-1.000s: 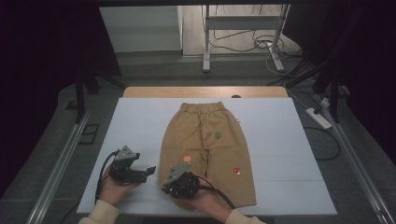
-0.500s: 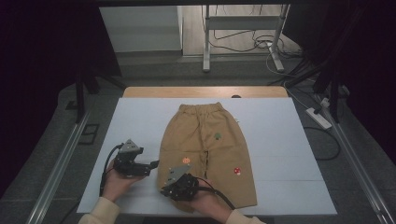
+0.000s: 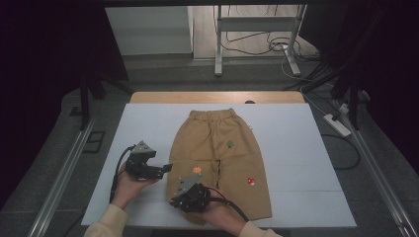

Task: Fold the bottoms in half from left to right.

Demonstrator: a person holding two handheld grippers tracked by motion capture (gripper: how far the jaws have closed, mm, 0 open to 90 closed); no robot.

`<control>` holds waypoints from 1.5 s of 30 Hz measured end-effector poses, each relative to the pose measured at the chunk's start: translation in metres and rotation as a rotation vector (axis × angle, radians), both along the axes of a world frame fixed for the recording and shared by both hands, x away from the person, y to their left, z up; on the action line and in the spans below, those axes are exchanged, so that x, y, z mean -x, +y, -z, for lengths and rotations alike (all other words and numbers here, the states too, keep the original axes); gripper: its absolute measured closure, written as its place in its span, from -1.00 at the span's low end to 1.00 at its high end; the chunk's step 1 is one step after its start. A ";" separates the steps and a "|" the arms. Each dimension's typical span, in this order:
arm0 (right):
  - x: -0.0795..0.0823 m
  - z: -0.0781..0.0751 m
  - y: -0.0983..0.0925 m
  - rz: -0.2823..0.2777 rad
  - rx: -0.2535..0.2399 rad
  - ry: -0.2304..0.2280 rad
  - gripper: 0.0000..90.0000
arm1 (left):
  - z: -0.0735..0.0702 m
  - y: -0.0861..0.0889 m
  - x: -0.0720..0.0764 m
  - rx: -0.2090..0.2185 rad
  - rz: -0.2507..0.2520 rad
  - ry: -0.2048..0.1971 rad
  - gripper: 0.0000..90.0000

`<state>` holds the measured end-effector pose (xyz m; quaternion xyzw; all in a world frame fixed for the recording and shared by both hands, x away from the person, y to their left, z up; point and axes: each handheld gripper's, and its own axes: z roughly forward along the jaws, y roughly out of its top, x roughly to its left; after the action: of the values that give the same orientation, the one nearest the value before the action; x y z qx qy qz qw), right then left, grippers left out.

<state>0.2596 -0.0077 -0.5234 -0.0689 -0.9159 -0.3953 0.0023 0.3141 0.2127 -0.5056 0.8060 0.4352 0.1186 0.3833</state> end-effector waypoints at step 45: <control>0.000 0.000 0.000 0.000 -0.003 0.000 0.88 | 0.003 -0.023 -0.072 -0.010 -0.001 0.067 -0.76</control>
<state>0.2598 -0.0080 -0.5239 -0.0691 -0.9153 -0.3969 0.0022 0.3862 0.1893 -0.5091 0.8111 0.4477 0.0942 0.3644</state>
